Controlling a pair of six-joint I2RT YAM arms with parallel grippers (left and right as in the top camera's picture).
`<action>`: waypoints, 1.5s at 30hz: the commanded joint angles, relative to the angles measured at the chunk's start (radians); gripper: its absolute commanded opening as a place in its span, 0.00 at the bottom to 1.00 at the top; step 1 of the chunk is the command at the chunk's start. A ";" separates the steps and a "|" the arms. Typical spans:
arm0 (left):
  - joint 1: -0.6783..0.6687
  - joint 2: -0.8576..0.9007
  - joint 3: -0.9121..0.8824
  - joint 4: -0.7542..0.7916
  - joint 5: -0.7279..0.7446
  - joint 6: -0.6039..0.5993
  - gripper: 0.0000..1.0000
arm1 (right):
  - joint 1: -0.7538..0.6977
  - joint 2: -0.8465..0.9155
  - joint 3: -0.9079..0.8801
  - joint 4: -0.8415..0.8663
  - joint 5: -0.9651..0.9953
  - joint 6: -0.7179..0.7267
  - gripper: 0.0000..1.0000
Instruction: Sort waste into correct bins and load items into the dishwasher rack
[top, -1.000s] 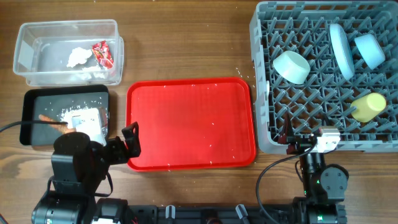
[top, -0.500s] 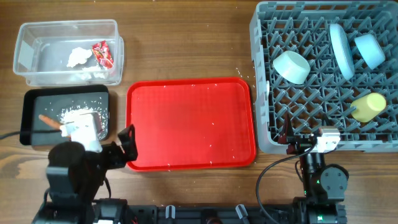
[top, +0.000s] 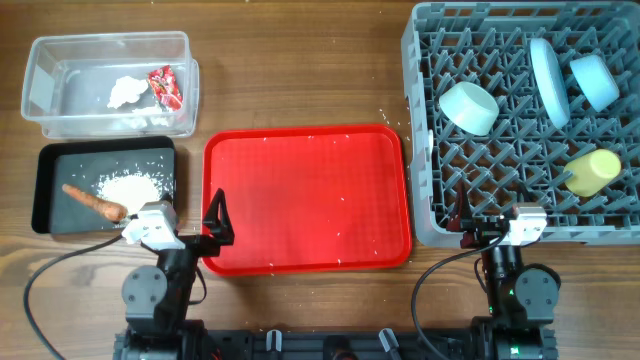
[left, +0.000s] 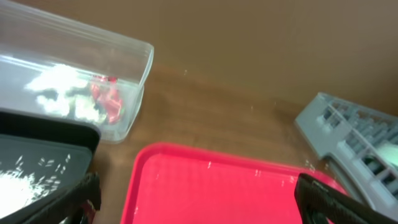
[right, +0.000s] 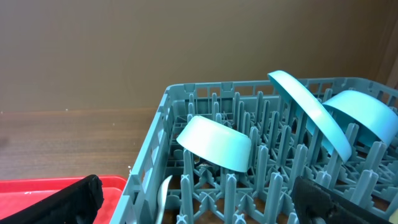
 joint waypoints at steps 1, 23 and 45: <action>0.016 -0.052 -0.103 0.162 -0.017 -0.021 1.00 | 0.005 -0.013 -0.001 0.003 -0.012 -0.010 1.00; 0.017 -0.052 -0.127 0.151 -0.014 0.032 1.00 | 0.005 -0.012 -0.001 0.003 -0.013 -0.010 1.00; 0.017 -0.052 -0.127 0.151 -0.014 0.032 1.00 | 0.005 -0.012 -0.001 0.003 -0.012 -0.011 1.00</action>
